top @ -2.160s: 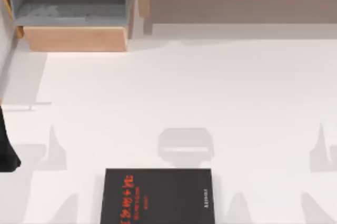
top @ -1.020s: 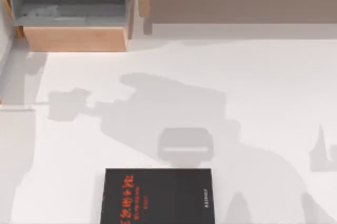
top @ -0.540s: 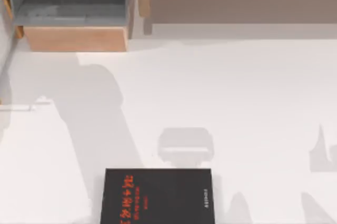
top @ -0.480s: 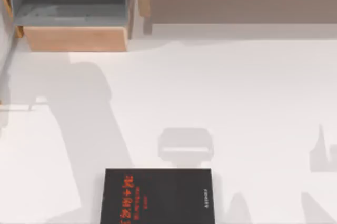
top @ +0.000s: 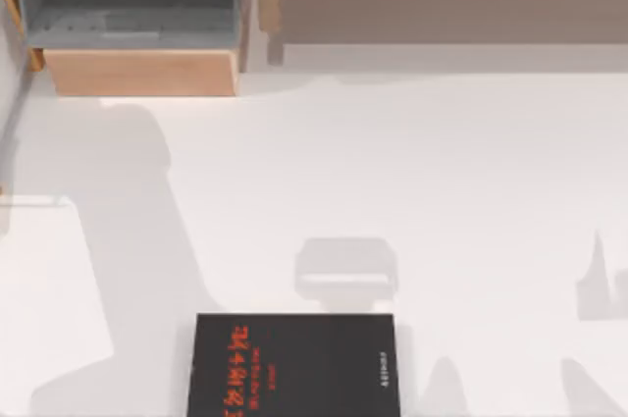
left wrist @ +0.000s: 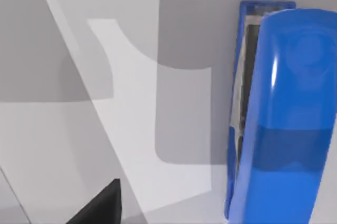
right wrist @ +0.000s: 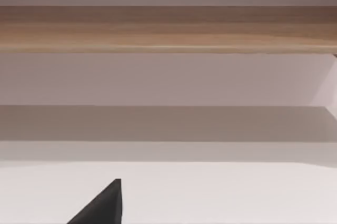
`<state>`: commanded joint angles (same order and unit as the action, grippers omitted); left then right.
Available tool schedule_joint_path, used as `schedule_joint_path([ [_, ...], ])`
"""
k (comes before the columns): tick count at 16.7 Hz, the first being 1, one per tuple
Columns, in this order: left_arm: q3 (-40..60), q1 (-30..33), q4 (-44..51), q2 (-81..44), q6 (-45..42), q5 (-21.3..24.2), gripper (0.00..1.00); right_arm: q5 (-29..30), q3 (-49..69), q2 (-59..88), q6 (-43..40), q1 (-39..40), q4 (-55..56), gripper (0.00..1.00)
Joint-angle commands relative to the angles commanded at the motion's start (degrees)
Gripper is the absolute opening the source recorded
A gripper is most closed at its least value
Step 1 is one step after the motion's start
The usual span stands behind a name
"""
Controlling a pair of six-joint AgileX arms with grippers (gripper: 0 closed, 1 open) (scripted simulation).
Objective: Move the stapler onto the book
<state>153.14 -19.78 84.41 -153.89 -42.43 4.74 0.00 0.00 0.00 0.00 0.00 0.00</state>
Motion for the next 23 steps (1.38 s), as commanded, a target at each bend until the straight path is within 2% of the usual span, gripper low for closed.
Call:
schedule_joint_path([
  [15, -4.1, -1.2, -0.7, 3.0, -1.6, -0.1, 1.00, 0.0, 0.0, 0.0, 0.0, 0.0, 0.0, 1.00],
  [23, -10.2, -0.6, -6.4, 3.4, -0.3, 0.1, 1.00, 0.0, 0.0, 0.0, 0.0, 0.0, 0.0, 1.00],
])
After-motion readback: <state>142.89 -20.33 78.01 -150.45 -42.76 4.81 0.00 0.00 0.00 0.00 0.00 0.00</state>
